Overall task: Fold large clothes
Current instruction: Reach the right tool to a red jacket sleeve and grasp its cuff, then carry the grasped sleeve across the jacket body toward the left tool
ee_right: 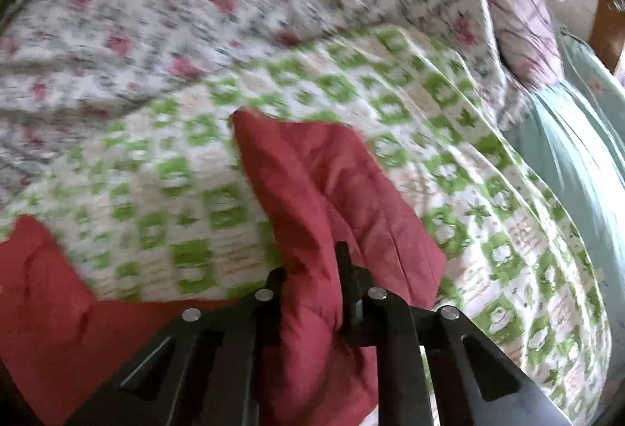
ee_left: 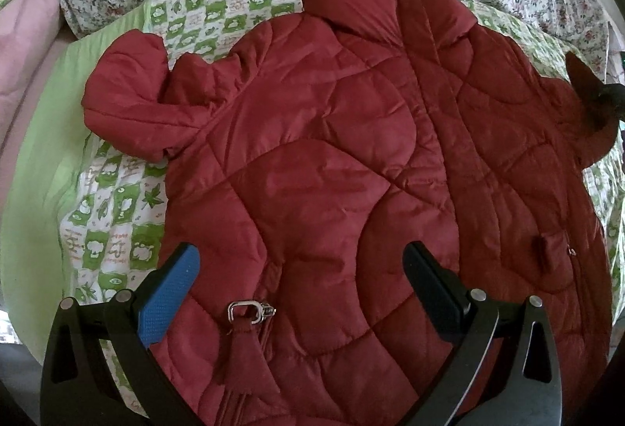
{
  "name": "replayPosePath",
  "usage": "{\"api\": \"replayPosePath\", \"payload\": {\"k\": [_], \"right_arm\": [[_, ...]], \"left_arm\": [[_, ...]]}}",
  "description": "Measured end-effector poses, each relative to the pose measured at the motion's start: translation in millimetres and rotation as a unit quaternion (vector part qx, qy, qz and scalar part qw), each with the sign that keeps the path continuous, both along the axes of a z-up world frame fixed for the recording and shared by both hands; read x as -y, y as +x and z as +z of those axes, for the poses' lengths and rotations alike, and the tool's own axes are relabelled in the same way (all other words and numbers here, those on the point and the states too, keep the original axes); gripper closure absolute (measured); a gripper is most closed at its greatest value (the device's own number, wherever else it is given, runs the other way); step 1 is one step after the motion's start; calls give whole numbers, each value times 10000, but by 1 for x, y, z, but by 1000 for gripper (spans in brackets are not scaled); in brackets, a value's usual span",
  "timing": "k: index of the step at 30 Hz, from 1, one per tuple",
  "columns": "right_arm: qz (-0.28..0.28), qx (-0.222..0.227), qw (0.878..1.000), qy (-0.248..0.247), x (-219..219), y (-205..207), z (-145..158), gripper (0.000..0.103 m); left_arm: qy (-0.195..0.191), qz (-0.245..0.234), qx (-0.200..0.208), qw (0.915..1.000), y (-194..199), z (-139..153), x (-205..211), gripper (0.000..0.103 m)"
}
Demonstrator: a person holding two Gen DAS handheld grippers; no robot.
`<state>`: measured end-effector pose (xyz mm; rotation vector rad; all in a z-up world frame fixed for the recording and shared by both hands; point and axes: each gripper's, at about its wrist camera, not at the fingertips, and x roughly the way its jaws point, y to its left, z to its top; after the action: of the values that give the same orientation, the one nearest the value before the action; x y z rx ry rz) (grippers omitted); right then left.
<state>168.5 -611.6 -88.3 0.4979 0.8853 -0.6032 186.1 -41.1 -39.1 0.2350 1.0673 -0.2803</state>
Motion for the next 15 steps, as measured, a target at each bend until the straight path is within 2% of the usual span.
{"api": "replayPosePath", "payload": {"k": [7,11,15], "right_arm": [[930,827,9921,166,-71,-3,45,90],[1698,1137,9785,292,-135,5,60,89],[2517,1282,9581,476,-204,16,64,89]], "left_arm": [[-231,18,-134,9996,-1,0,-5,0],[-346,20,-178,9992,-2,3,-12,0],[-490,43,-210,9986,-2,7,-20,0]]}}
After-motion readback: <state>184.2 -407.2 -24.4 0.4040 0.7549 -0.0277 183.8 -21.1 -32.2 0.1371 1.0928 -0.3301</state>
